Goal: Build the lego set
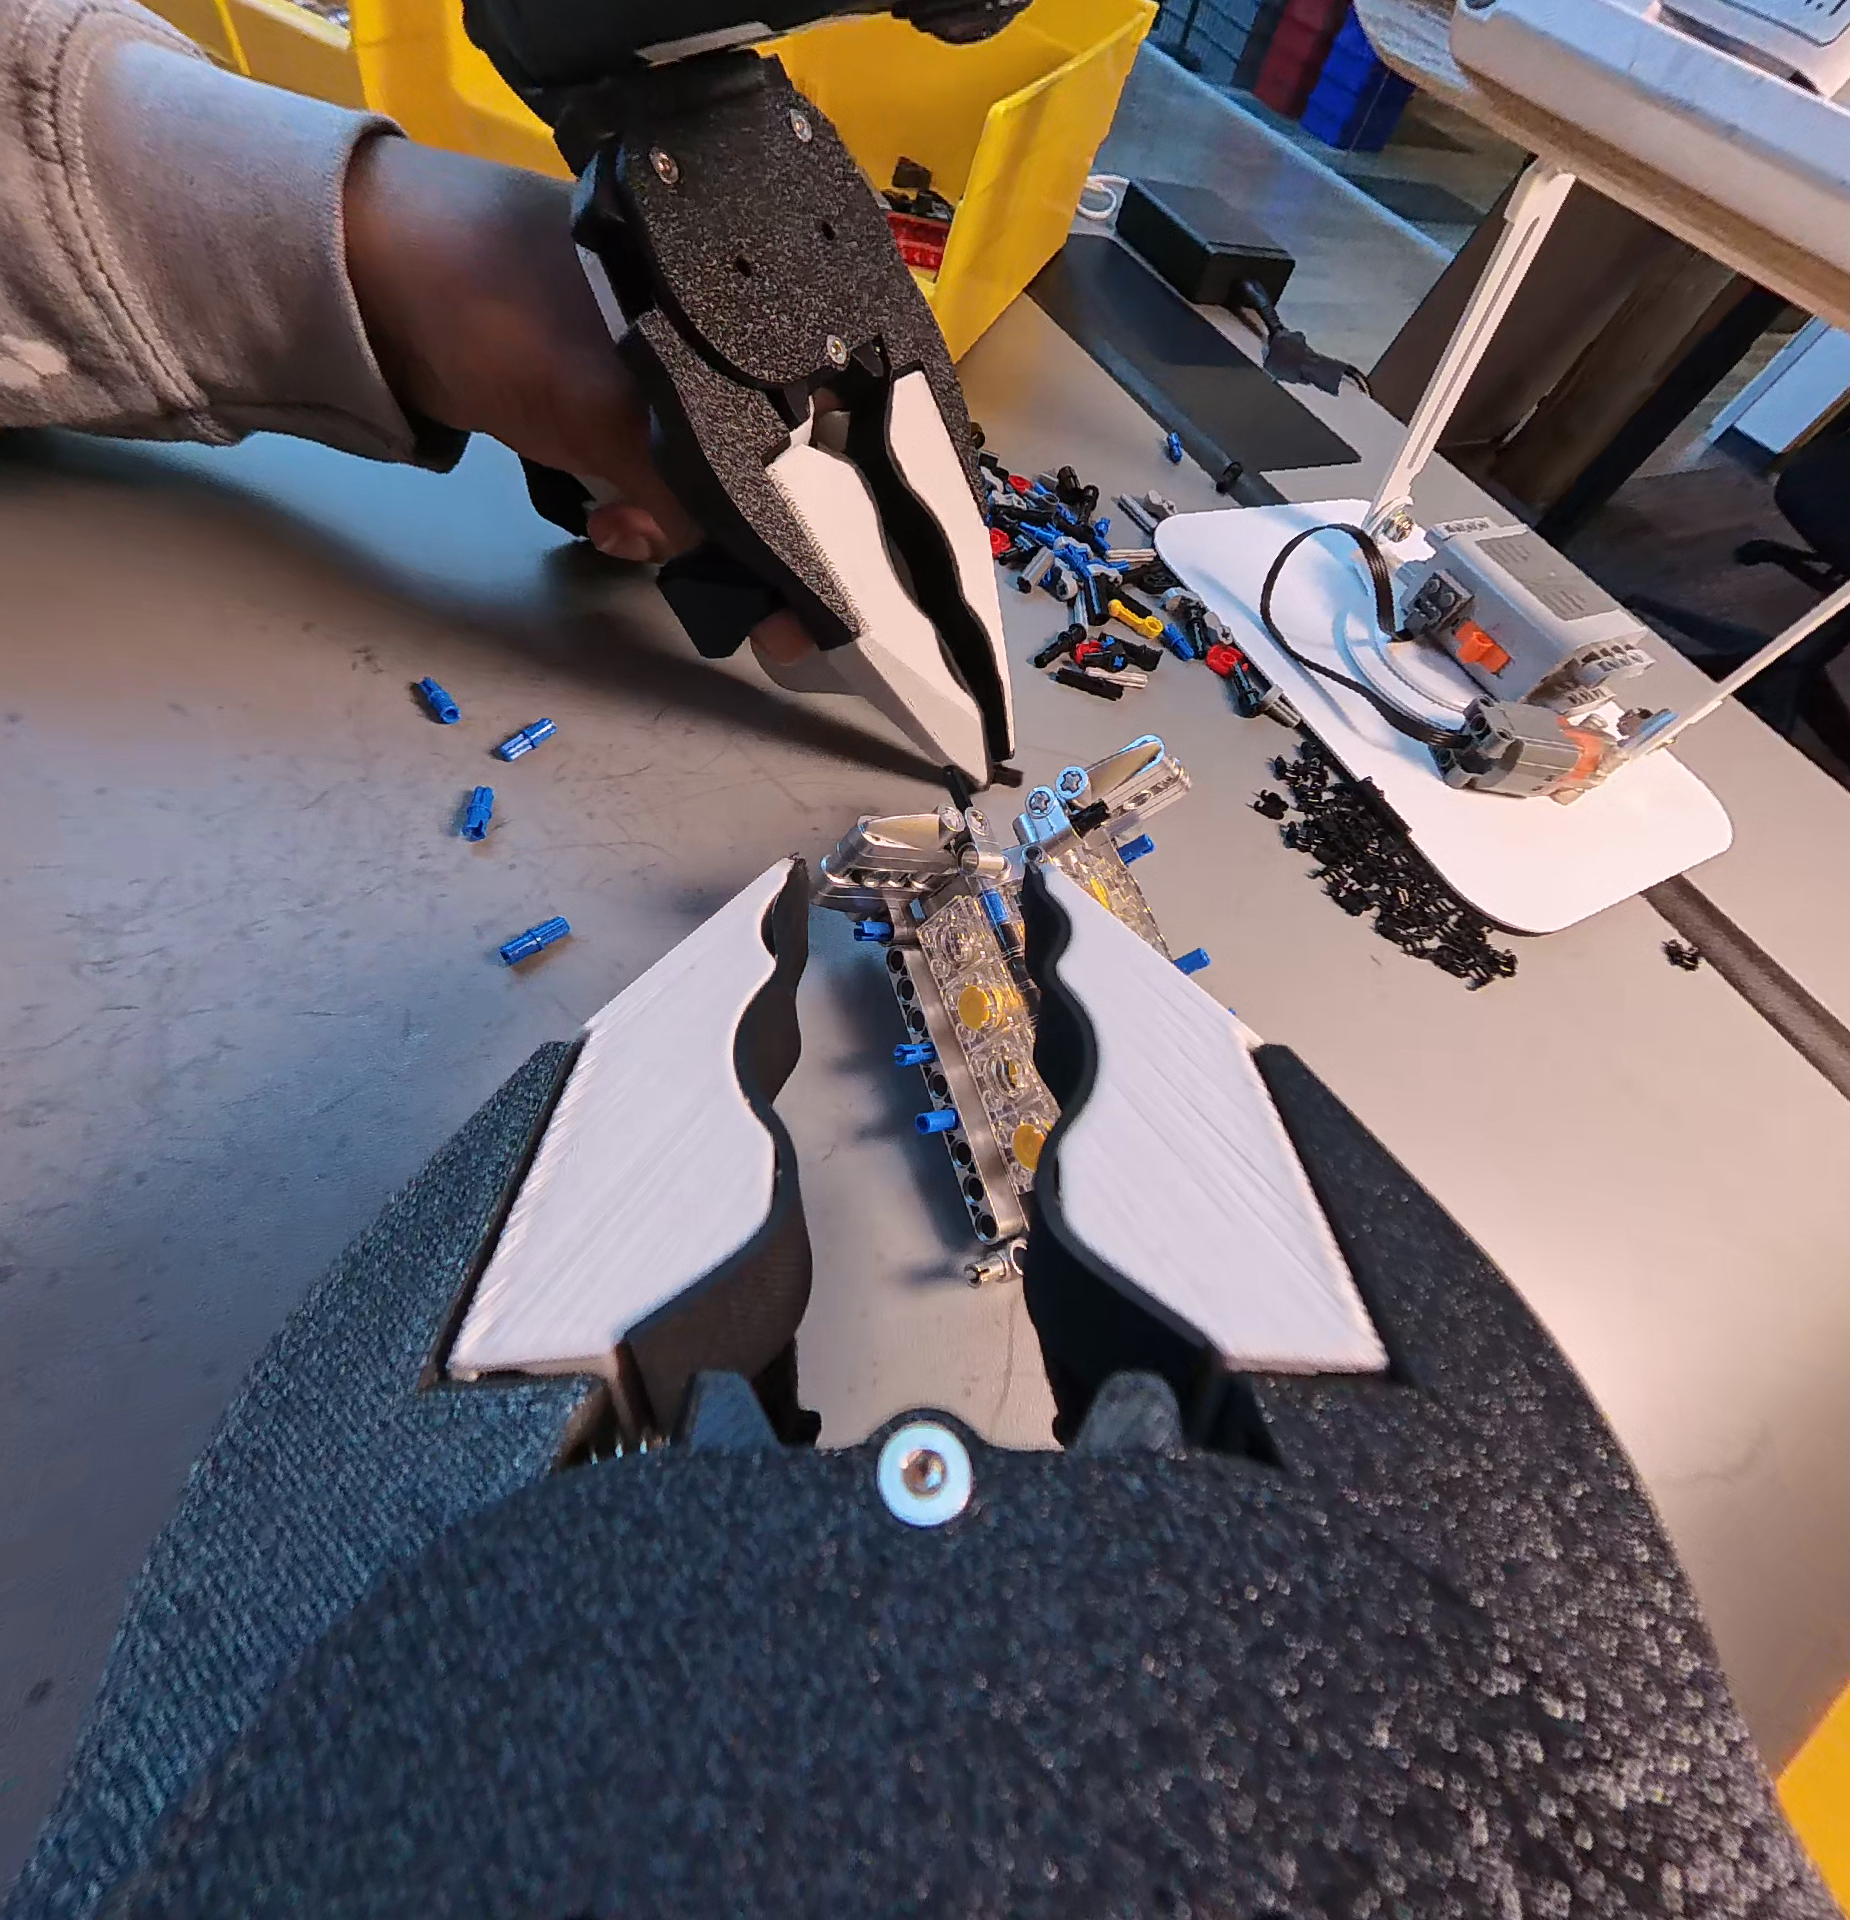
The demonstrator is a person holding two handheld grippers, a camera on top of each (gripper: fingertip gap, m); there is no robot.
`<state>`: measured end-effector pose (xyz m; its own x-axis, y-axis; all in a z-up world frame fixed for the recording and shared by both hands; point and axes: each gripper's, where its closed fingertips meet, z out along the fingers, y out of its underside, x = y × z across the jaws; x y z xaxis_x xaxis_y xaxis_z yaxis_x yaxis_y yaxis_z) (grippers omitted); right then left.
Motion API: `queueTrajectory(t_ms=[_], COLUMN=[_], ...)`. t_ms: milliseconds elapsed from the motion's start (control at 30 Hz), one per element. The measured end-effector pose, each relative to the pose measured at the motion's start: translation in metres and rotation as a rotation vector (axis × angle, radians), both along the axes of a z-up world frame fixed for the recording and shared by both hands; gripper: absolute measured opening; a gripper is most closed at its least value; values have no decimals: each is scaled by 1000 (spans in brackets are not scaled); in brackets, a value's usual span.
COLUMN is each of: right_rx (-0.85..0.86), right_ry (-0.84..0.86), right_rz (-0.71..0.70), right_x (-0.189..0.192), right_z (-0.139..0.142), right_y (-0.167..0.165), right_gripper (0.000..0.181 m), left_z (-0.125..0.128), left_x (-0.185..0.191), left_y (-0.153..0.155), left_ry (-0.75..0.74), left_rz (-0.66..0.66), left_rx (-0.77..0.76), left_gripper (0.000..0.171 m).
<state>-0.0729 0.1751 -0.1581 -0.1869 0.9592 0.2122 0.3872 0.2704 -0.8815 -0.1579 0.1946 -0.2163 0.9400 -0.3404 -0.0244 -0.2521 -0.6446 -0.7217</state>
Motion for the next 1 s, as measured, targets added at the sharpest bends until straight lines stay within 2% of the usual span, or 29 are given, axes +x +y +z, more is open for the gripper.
queueTrajectory(t_ms=[100,400,633,800,900,1000], right_rx=[0,0,1,11,9,8], right_ry=[-3,-5,-10,-14,-9,-12], right_rz=[-1,-2,-3,-8,-11,-10], right_x=[0,0,-1,-2,-2,-2], right_z=[-1,-1,-3,-4,-3,-3], right_y=[0,0,0,1,1,1], right_gripper=[41,40,40,40,40,40], left_z=[0,0,4,2,13,38], left_x=[-2,-8,-19,-30,-41,-58], left_y=[1,5,10,20,24,25], left_ry=[5,22,13,83,132,161], left_rz=[1,-14,22,65,105,187], left_rx=[-3,-7,24,40,106,225], left_gripper=[5,4,4,4,10,15])
